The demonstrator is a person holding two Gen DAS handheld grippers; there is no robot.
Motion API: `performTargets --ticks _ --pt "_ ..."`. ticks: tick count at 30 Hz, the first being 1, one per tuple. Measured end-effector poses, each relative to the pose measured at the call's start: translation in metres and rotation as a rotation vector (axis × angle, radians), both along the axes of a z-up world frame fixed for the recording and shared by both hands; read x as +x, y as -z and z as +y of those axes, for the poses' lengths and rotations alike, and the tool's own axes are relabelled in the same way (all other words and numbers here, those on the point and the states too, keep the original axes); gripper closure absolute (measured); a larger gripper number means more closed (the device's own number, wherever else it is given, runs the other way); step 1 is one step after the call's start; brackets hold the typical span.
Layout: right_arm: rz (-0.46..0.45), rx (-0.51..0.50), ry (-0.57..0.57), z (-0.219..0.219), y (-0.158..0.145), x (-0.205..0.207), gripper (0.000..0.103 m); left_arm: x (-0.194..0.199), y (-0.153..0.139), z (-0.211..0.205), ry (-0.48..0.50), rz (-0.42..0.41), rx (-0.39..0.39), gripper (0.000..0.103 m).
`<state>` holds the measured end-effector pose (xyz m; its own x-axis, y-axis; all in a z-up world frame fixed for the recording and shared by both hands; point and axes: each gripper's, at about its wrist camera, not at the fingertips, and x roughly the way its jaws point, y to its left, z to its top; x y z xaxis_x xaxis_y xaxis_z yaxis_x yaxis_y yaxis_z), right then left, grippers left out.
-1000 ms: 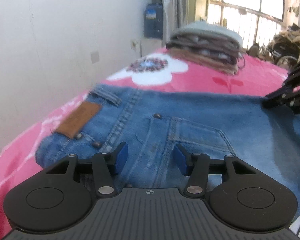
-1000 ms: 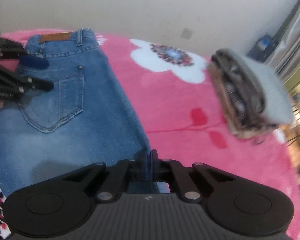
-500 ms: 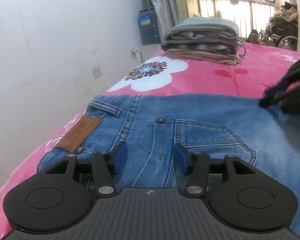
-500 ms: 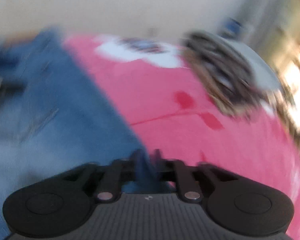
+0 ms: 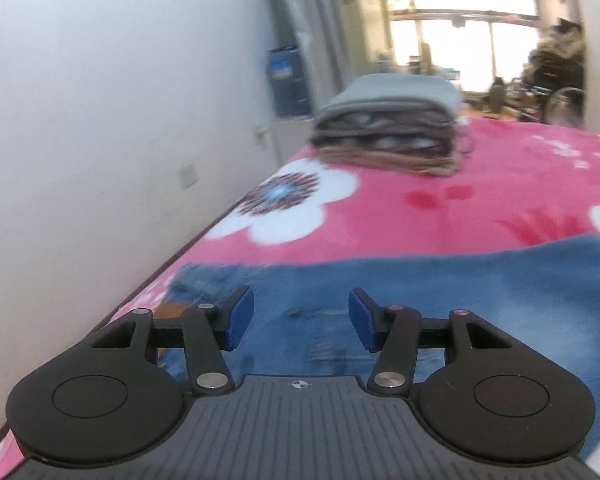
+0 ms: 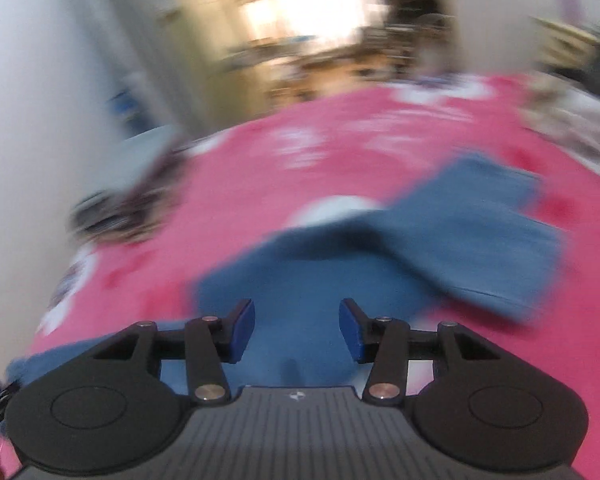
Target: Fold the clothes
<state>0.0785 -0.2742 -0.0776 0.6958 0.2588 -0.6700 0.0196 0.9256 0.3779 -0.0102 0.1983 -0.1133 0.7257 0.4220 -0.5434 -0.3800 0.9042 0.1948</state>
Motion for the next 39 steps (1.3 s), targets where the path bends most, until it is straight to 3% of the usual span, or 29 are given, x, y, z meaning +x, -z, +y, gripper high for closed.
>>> performTargets --ticks 3,6,10,13,16,17,19,23,26,30,35,37,39 --pt "0.049 0.088 0.195 -0.072 0.016 0.001 0.052 0.016 0.008 -0.017 0.049 0.080 -0.008 0.050" --pt "0.058 0.138 0.323 -0.125 0.033 0.027 0.051 0.028 0.027 -0.018 0.036 0.157 -0.068 0.050" --pt "0.087 0.162 0.350 -0.170 0.060 0.092 0.051 0.032 0.038 -0.010 0.001 0.185 -0.137 0.049" --pt "0.140 0.196 0.331 -0.180 0.086 0.146 0.049 0.031 0.039 -0.007 -0.012 0.190 -0.163 0.049" --pt "0.131 0.256 0.334 -0.182 0.102 0.169 0.050 0.033 0.039 -0.007 -0.020 0.194 -0.168 0.049" --pt "0.116 0.268 0.326 -0.180 0.105 0.173 0.053 0.033 0.039 -0.007 -0.023 0.193 -0.168 0.049" --pt "0.099 0.222 0.298 -0.172 0.103 0.176 0.094 0.033 0.040 -0.008 -0.026 0.187 -0.163 0.049" --pt "-0.036 0.157 0.305 -0.170 0.075 0.151 0.097 0.033 0.041 -0.009 -0.020 0.176 -0.148 0.049" --pt "-0.027 0.142 0.403 -0.197 0.075 0.126 0.099 0.033 0.041 -0.008 -0.021 0.172 -0.152 0.049" --pt "0.090 0.217 0.481 -0.229 0.110 0.119 0.099 0.035 0.042 -0.008 -0.018 0.173 -0.146 0.049" --pt "0.124 0.190 0.495 -0.221 0.109 0.126 0.096 0.034 0.042 -0.008 -0.021 0.168 -0.151 0.049" --pt "0.133 0.160 0.476 -0.226 0.095 0.125 0.076 0.035 0.042 -0.008 -0.025 0.165 -0.153 0.049" --pt "0.101 0.098 0.480 -0.225 0.072 0.111 0.069 0.035 0.042 -0.008 -0.028 0.161 -0.156 0.049"
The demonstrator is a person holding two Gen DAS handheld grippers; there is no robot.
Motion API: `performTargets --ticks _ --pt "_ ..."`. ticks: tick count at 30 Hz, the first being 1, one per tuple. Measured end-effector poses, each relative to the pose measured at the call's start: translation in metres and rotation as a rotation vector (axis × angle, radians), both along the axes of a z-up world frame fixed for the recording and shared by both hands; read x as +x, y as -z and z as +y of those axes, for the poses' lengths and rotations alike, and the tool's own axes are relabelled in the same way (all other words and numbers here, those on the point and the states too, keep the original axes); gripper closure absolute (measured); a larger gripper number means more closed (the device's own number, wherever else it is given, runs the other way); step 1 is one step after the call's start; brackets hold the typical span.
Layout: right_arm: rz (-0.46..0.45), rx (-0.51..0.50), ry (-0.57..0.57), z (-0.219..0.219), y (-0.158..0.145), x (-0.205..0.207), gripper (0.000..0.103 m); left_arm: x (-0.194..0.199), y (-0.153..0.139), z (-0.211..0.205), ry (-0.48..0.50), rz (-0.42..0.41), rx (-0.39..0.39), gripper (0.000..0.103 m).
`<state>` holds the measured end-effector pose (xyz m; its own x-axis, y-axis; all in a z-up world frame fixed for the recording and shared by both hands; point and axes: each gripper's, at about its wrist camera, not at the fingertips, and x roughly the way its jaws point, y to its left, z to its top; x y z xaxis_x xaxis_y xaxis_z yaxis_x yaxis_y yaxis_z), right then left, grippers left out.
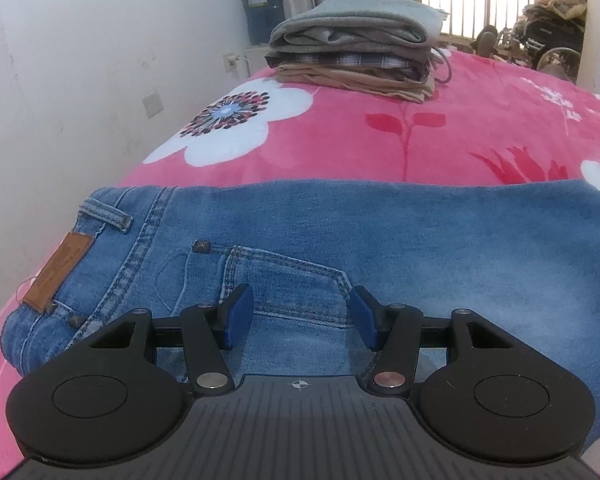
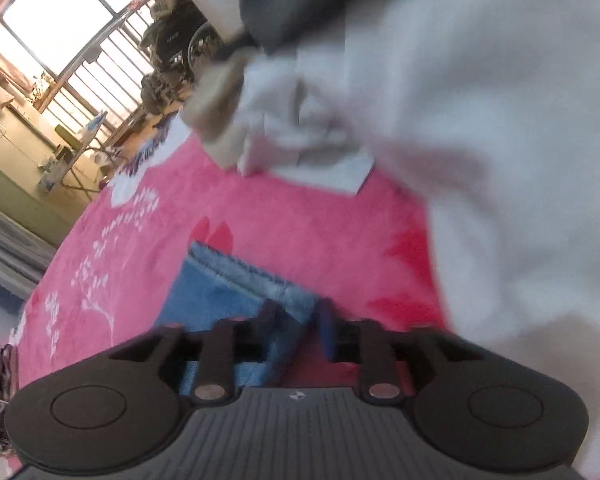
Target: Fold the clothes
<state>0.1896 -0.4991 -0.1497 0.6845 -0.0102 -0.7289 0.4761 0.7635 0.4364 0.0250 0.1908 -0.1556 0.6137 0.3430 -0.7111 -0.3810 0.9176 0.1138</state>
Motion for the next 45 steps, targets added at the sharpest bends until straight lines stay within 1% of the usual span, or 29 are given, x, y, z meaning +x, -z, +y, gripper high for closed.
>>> performTargets --ticks 1,3,4,5,6,7,8,9,10,11,12,13,14,15,17,18,20,21,22,23,25,26,28,33,37,39,40,43,45 --pt "-0.020 -0.041 -0.021 0.005 -0.013 -0.010 0.069 0.000 0.000 0.000 -0.001 -0.003 -0.001 0.049" --pt "-0.048 -0.098 -0.108 0.021 -0.030 -0.028 0.067 0.000 0.001 0.000 -0.001 -0.011 -0.001 0.049" --pt "-0.046 -0.140 -0.172 0.037 -0.038 -0.040 0.064 0.000 0.001 0.000 0.000 -0.014 0.001 0.048" --pt "-0.040 -0.189 -0.248 0.057 -0.043 -0.053 0.063 0.000 0.002 0.000 0.000 -0.016 0.003 0.048" --pt "-0.035 -0.239 -0.324 0.078 -0.046 -0.064 0.059 0.000 0.002 0.000 -0.001 -0.018 0.004 0.048" --pt "-0.033 -0.289 -0.402 0.099 -0.048 -0.075 0.046 0.001 0.002 0.000 -0.002 -0.018 0.004 0.048" --pt "-0.033 -0.336 -0.481 0.119 -0.048 -0.086 0.039 0.001 0.002 0.000 -0.003 -0.018 0.003 0.048" --pt "-0.039 -0.388 -0.551 0.139 -0.047 -0.097 0.028 0.001 0.001 0.000 -0.005 -0.018 0.001 0.048" --pt "-0.040 -0.455 -0.600 0.157 -0.044 -0.105 0.027 0.001 0.001 0.000 -0.007 -0.019 -0.001 0.048" --pt "-0.013 -0.512 -0.632 0.171 -0.038 -0.109 0.027 0.001 0.001 0.000 -0.008 -0.019 -0.001 0.048" --pt "0.032 -0.550 -0.658 0.182 -0.029 -0.109 0.029 0.001 0.001 0.000 -0.009 -0.020 -0.002 0.048" --pt "0.083 -0.545 -0.682 0.190 -0.021 -0.106 0.040 0.001 0.001 0.000 -0.008 -0.021 -0.001 0.048" --pt "0.127 -0.492 -0.695 0.192 -0.013 -0.100 0.044 0.000 0.002 0.000 -0.007 -0.022 0.000 0.048" --pt "0.145 -0.445 -0.687 0.190 -0.011 -0.093 0.046 0.000 0.002 0.000 -0.006 -0.024 0.001 0.048" --pt "0.150 -0.375 -0.645 0.182 -0.012 -0.074 0.057 0.000 0.002 0.000 -0.004 -0.026 0.002 0.048" --pt "0.118 -0.341 -0.582 0.172 -0.019 -0.064 0.064 0.000 0.002 0.000 -0.003 -0.025 0.002 0.048" --pt "-0.017 -0.263 -0.359 0.135 -0.045 -0.046 0.064 0.000 0.002 0.000 -0.001 -0.024 0.001 0.048" --pt "-0.079 -0.194 -0.244 0.112 -0.055 -0.042 0.060 0.000 0.002 0.000 0.000 -0.024 0.001 0.048" --pt "-0.129 -0.115 -0.144 0.088 -0.063 -0.039 0.059 0.000 0.002 0.000 0.001 -0.024 0.003 0.048" --pt "-0.164 -0.054 -0.068 0.070 -0.068 -0.036 0.059 0.000 0.002 0.000 0.003 -0.025 0.004 0.048" --pt "-0.186 -0.030 0.011 0.053 -0.072 -0.037 0.059 0.000 0.002 0.000 0.004 -0.027 0.007 0.047" --pt "-0.194 -0.030 0.036 0.048 -0.072 -0.041 0.058 0.000 0.002 -0.001 0.004 -0.028 0.010 0.047" --pt "-0.209 -0.040 0.052 0.046 -0.069 -0.052 0.056 0.000 0.003 -0.001 0.004 -0.029 0.015 0.047" --pt "-0.156 -0.068 0.020 0.050 -0.048 -0.062 0.055 0.003 0.004 -0.002 0.005 -0.025 0.024 0.046" --pt "-0.094 -0.074 -0.040 0.049 -0.038 -0.042 0.055 0.004 0.003 -0.002 0.004 -0.021 0.026 0.046" --pt "-0.073 -0.106 -0.074 0.049 -0.036 -0.020 0.055 0.004 0.003 -0.003 0.003 -0.018 0.030 0.046" --pt "-0.063 -0.130 -0.069 0.047 -0.038 -0.006 0.056 0.005 0.003 -0.003 0.003 -0.016 0.033 0.046" --pt "-0.038 -0.220 0.032 0.028 -0.044 0.040 0.056 0.006 0.003 -0.004 0.002 -0.011 0.036 0.046" --pt "-0.056 -0.225 0.099 0.017 -0.050 0.047 0.055 0.006 0.003 -0.003 -0.001 -0.012 0.030 0.046"
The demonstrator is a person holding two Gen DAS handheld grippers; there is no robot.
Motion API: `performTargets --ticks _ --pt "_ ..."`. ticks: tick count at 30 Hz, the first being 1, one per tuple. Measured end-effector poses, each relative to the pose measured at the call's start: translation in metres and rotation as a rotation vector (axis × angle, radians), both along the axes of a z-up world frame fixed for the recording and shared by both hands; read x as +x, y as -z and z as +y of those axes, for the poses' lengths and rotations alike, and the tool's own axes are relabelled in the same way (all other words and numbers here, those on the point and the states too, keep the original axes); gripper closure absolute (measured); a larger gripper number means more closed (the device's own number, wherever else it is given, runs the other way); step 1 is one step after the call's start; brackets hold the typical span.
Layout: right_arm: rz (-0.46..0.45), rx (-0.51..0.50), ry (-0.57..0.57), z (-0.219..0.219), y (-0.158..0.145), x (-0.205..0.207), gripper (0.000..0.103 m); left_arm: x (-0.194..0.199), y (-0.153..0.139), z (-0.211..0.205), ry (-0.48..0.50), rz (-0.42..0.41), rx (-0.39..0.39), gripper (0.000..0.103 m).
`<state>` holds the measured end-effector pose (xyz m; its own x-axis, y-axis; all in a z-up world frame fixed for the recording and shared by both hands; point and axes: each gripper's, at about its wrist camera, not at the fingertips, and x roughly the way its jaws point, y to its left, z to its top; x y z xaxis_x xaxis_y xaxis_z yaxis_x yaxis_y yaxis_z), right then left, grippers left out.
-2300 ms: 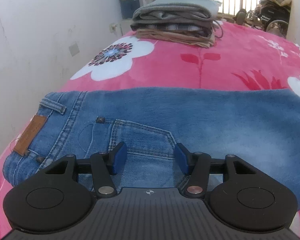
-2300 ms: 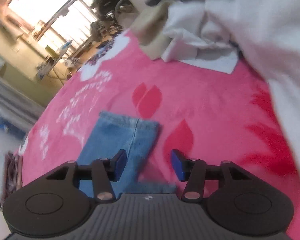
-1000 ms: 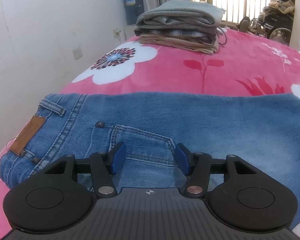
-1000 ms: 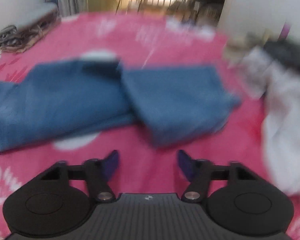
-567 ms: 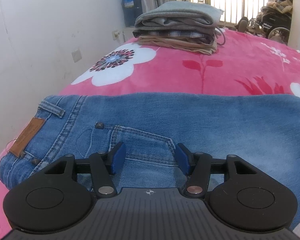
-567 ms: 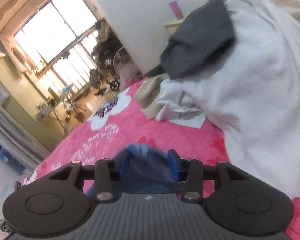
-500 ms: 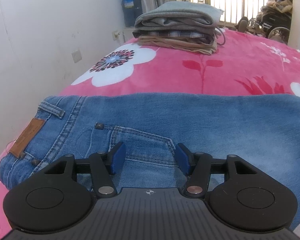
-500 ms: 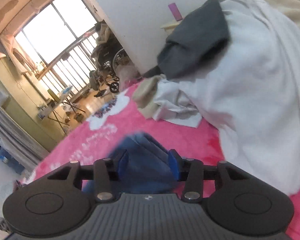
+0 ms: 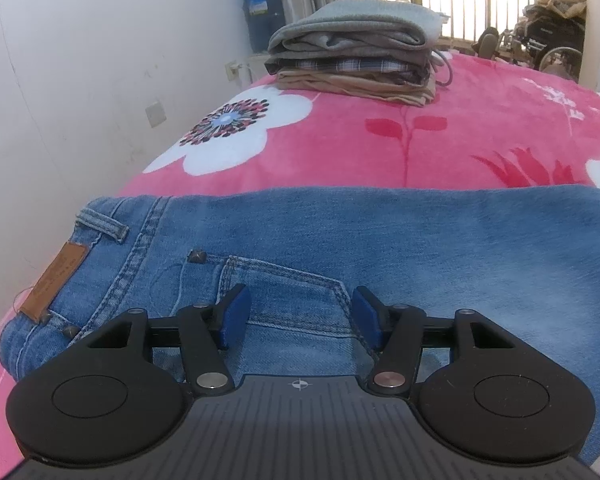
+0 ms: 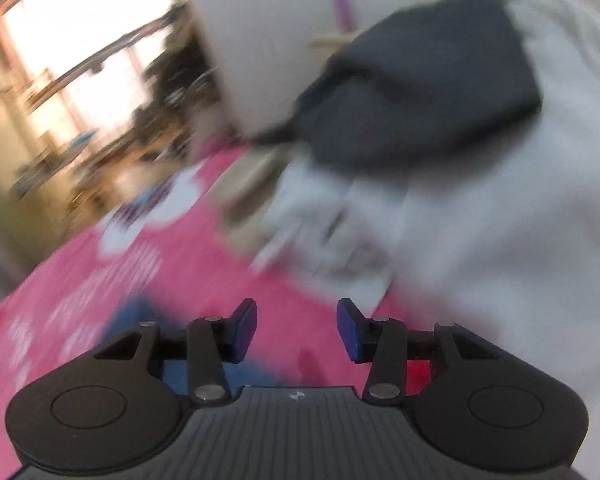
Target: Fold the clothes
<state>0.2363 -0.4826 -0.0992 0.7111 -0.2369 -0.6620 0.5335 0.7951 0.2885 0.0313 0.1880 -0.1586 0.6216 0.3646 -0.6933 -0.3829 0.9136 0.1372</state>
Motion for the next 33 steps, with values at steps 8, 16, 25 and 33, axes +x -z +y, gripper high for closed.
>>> performTargets --ticks 8,16,25,33 --pt "0.043 0.347 -0.186 0.030 0.024 -0.042 0.054 0.001 0.003 -0.003 -0.002 -0.009 0.020 0.045" --pt "0.078 0.435 -0.104 0.022 0.075 -0.019 0.061 -0.001 0.003 0.000 0.006 -0.016 0.009 0.045" --pt "0.007 0.389 -0.122 0.027 0.069 -0.018 0.099 -0.002 0.004 0.000 0.017 -0.030 0.016 0.045" --pt "0.011 0.301 -0.106 0.007 0.047 -0.051 0.099 -0.001 0.004 0.001 0.017 -0.030 0.013 0.045"
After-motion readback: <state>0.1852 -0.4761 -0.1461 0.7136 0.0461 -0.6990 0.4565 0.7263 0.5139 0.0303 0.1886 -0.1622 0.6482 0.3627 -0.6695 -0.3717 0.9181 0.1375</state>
